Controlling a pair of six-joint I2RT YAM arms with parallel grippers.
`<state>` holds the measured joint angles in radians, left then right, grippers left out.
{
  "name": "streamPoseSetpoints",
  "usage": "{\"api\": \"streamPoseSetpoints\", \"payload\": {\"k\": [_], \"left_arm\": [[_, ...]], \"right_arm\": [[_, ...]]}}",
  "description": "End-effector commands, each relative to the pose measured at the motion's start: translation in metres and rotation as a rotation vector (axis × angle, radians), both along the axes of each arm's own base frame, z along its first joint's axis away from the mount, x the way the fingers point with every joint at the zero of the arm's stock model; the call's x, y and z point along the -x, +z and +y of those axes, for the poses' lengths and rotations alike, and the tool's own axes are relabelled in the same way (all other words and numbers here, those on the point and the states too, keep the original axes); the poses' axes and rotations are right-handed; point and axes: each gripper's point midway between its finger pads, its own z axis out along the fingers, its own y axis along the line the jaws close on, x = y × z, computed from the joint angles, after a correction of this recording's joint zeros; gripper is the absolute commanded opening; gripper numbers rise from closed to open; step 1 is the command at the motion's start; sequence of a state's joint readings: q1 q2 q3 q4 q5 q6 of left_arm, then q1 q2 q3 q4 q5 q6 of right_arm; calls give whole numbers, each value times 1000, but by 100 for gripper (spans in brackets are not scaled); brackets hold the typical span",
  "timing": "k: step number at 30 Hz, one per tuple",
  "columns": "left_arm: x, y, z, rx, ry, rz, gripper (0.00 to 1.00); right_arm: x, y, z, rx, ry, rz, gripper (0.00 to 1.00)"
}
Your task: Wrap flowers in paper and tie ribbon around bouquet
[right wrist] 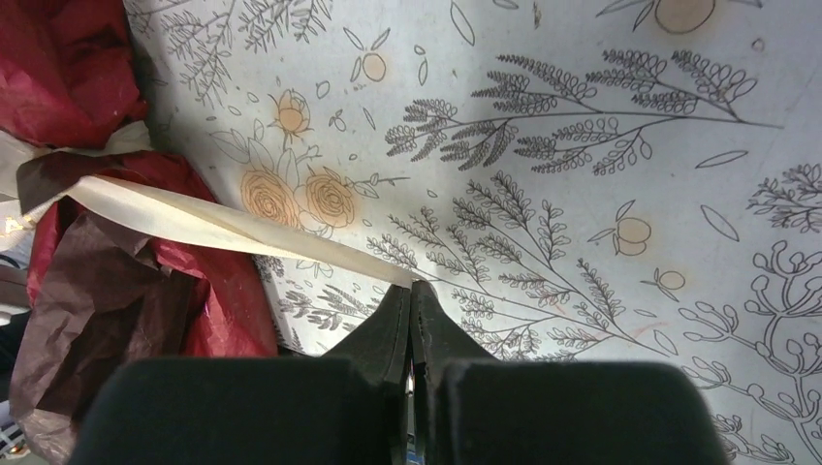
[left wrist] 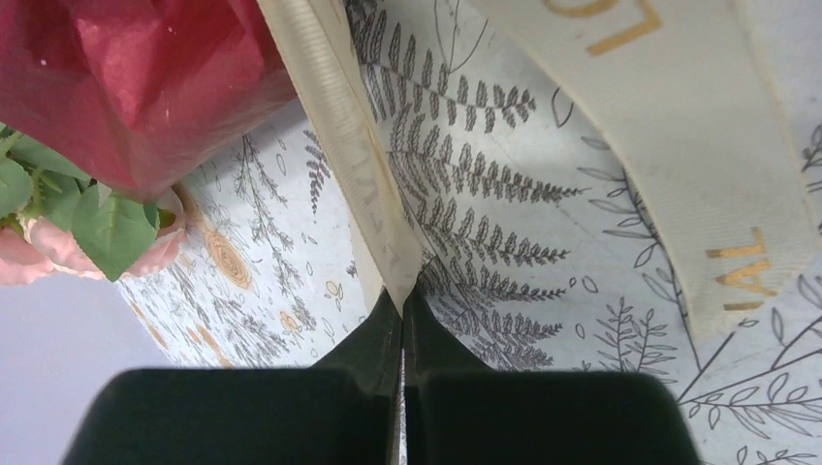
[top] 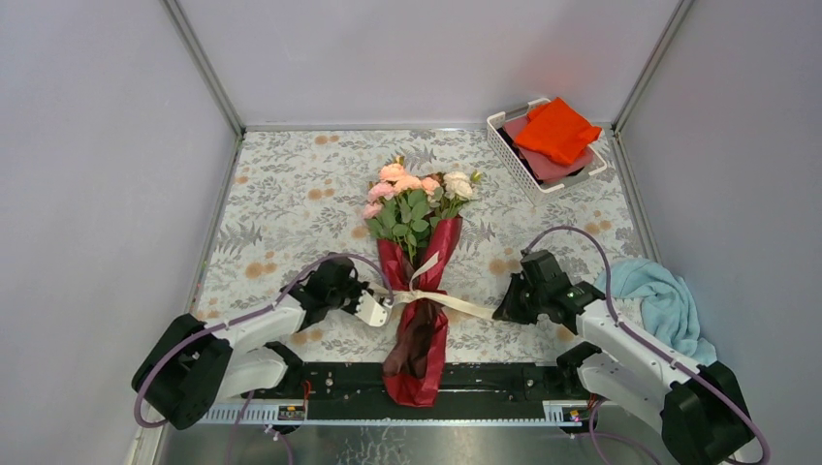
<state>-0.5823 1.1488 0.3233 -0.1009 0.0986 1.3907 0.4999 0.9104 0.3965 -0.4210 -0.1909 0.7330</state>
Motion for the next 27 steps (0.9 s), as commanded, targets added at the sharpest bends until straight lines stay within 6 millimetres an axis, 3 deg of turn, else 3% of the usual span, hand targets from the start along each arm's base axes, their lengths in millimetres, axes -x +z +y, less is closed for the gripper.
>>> {"api": "streamPoseSetpoints", "payload": {"k": [1,13,23,24,25,26,27], "left_arm": [[25,-31,44,-133,75,111,0],[26,-35,60,-144,105,127,0],[33,-30,56,-100,122,164,0],[34,-24,52,-72,131,182,0],[35,-18,46,-37,141,201,0],[36,-12,41,-2,159,222,25],[35,-4,36,35,178,238,60]], "right_arm": [[-8,-7,-21,86,-61,-26,0],[-7,-14,-27,83,-85,-19,0],[-11,-11,-27,78,-80,-34,0],[-15,-9,-25,73,-69,-49,7],[-18,-6,-22,68,-52,-60,25],[-26,5,-19,68,-37,-82,49],[-32,14,-18,75,-19,-94,81]]}}
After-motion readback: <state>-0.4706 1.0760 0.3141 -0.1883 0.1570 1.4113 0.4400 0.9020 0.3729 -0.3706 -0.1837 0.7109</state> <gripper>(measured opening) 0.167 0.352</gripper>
